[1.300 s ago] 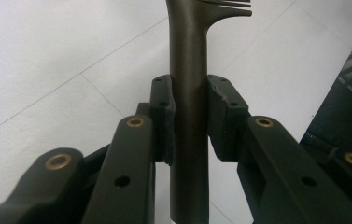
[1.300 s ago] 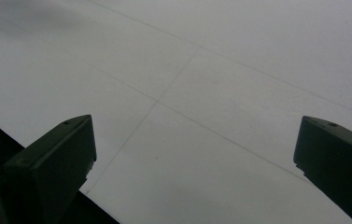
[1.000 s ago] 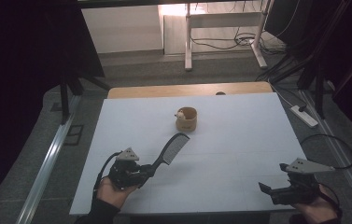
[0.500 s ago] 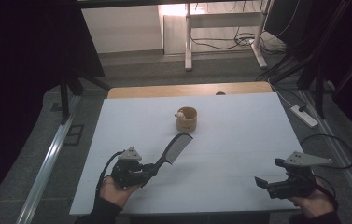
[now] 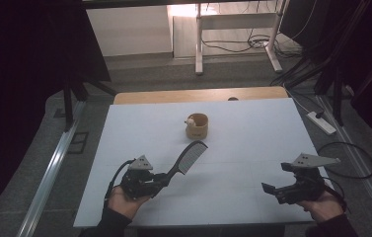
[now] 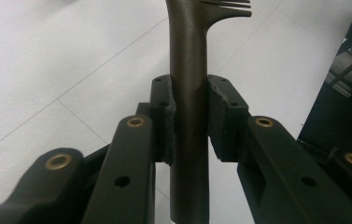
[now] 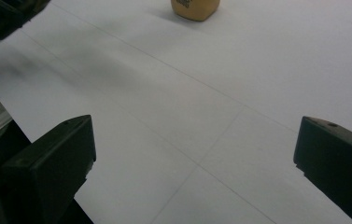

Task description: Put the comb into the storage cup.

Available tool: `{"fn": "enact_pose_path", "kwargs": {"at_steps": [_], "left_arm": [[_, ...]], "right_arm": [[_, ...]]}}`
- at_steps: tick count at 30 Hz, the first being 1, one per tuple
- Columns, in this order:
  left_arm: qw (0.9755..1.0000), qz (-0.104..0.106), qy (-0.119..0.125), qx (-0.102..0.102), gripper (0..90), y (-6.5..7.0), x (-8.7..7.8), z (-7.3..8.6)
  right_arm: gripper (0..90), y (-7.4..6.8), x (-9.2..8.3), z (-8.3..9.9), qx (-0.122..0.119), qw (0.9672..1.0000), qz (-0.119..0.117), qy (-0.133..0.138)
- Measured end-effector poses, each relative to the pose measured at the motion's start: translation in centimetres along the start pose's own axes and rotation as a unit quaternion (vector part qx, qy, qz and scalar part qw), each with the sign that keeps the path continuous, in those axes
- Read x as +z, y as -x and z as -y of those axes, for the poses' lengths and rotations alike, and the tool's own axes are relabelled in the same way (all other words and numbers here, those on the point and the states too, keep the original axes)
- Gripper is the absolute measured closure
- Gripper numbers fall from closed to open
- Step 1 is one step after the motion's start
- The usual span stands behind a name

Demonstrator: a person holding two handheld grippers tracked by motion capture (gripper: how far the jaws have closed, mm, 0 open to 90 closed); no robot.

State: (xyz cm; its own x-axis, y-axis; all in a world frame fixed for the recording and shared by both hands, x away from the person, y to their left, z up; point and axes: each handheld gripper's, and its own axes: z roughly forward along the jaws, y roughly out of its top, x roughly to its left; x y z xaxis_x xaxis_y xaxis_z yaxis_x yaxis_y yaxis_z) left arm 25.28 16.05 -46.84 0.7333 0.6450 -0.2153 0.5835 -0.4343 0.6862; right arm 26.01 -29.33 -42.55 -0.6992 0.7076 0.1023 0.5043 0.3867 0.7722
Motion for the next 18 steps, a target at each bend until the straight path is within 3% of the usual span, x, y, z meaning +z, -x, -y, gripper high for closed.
{"fn": "enact_pose_path", "kwargs": {"at_steps": [18], "left_arm": [[0.9999,0.007,0.004,0.008,72.3,0.3,0.4,-0.4]], "right_arm": [[0.0,-1.0,2.2,-1.8,-0.003,0.9994,-0.036,0.003]]}}
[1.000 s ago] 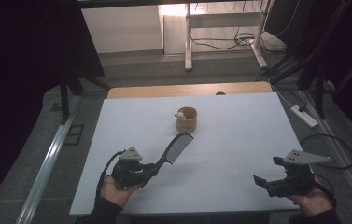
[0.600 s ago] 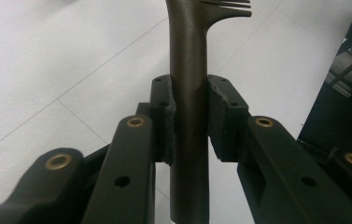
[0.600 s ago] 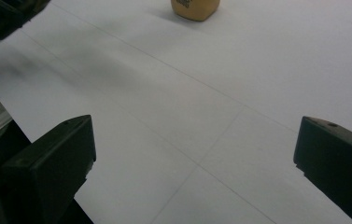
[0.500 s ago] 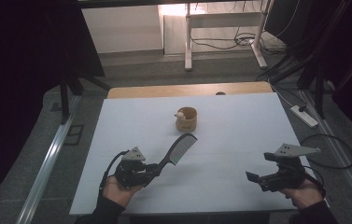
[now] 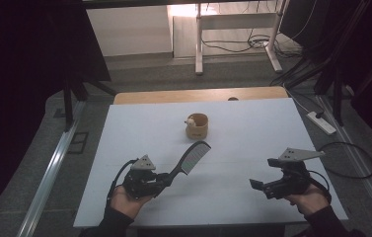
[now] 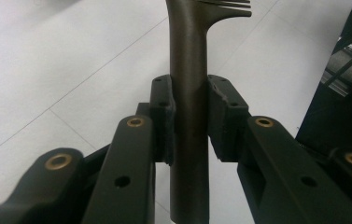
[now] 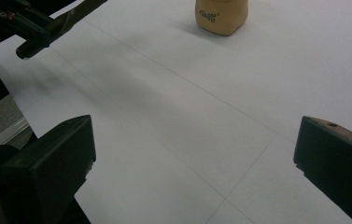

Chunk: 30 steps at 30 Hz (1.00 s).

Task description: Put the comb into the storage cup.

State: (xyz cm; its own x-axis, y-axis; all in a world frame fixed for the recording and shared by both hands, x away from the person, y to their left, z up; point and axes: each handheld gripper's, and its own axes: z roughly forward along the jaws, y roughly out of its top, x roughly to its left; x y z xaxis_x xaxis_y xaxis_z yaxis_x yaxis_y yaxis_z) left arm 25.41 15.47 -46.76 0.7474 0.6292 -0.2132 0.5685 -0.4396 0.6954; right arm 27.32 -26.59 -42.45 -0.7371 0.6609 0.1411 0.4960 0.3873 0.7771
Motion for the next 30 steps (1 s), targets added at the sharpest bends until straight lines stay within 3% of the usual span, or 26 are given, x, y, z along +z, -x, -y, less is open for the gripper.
{"fn": "enact_pose_path", "kwargs": {"at_steps": [21,30], "left_arm": [[0.9997,0.014,-0.004,0.020,72.3,0.5,1.1,-0.6],[0.9994,0.021,0.002,0.027,72.4,0.7,1.5,-0.9]], "right_arm": [[0.0,-0.1,1.9,-2.3,0.003,0.9998,-0.017,-0.004],[0.0,-0.3,2.8,-3.3,0.010,0.9992,-0.038,-0.007]]}}
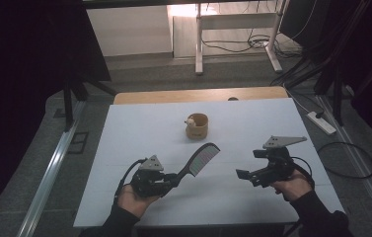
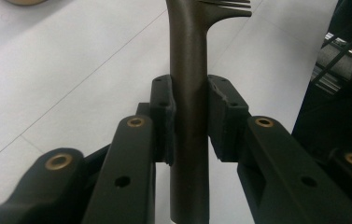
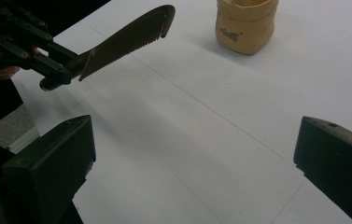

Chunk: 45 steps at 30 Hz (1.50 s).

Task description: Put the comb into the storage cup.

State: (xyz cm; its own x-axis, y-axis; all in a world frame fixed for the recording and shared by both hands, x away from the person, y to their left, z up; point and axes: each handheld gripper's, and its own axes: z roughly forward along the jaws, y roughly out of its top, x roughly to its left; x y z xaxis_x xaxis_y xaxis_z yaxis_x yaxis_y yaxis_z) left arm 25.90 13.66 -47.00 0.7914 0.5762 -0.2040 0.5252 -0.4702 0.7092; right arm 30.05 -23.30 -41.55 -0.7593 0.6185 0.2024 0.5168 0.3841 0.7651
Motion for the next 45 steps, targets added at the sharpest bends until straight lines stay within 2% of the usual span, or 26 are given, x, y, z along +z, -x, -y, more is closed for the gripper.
{"fn": "enact_pose_path", "kwargs": {"at_steps": [6,14,29,45], "left_arm": [[0.9999,0.006,0.009,0.000,72.4,0.1,0.2,-0.1],[0.9997,0.005,0.024,0.005,72.3,0.2,0.4,-0.1],[0.9991,0.011,0.035,0.021,72.3,0.8,1.2,-0.1],[0.9987,0.017,0.040,0.028,72.3,1.1,1.6,-0.1]], "right_arm": [[0.0,0.1,0.5,-0.6,0.011,0.9998,-0.013,-0.005],[0.0,0.0,1.2,-1.6,0.022,0.9993,-0.031,-0.005],[0.0,-0.2,2.4,-3.4,0.032,0.9988,-0.027,-0.024],[0.0,0.0,4.5,-5.2,0.051,0.9958,-0.060,-0.047]]}}
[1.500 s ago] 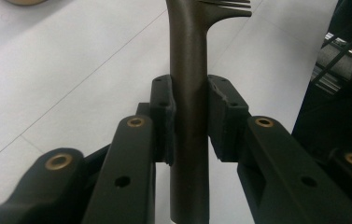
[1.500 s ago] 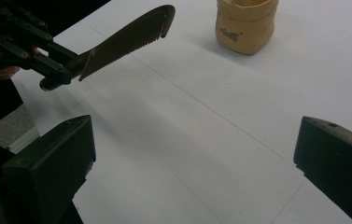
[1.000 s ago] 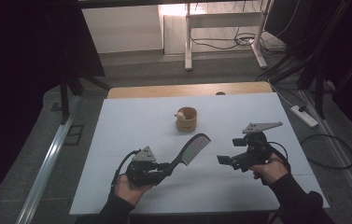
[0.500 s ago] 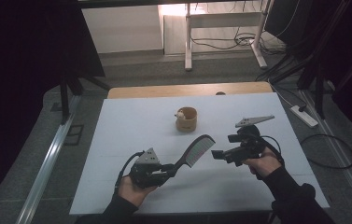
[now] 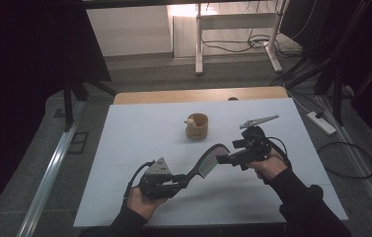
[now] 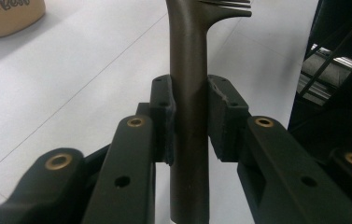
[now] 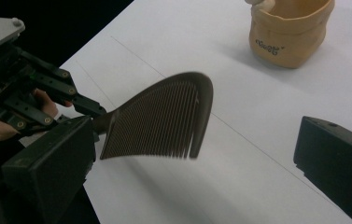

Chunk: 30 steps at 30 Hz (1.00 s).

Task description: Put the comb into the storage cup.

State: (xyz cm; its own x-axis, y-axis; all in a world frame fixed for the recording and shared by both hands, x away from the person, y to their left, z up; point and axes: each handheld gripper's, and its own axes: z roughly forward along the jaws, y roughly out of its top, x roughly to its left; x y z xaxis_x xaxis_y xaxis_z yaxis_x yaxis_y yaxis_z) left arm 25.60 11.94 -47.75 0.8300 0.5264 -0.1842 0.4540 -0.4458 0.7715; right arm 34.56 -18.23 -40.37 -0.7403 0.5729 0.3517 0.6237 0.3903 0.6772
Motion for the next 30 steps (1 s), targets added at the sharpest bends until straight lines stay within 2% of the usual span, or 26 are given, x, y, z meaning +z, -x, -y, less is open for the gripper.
{"fn": "enact_pose_path", "kwargs": {"at_steps": [11,22,25,27,30], "left_arm": [[1.0000,0.005,0.005,0.006,72.3,0.3,0.0,0.0],[0.9999,0.006,0.007,0.009,72.3,0.5,-0.1,-0.1],[0.9999,0.006,0.008,0.010,72.3,0.6,-0.1,-0.1],[0.9999,0.005,0.010,0.009,72.3,0.6,-0.1,-0.1],[0.9999,0.003,0.011,0.011,72.3,0.6,-0.2,-0.1]], "right_arm": [[0.0,-0.2,1.5,-1.2,0.004,0.9998,-0.007,-0.017],[0.0,0.1,2.6,-1.7,0.031,0.9987,-0.022,-0.034],[5.7,0.2,2.6,-1.8,0.032,0.9986,-0.025,-0.034],[13.4,0.2,2.6,-1.9,0.035,0.9985,-0.027,-0.033],[25.8,0.5,2.5,-1.9,0.043,0.9977,-0.044,-0.029]]}}
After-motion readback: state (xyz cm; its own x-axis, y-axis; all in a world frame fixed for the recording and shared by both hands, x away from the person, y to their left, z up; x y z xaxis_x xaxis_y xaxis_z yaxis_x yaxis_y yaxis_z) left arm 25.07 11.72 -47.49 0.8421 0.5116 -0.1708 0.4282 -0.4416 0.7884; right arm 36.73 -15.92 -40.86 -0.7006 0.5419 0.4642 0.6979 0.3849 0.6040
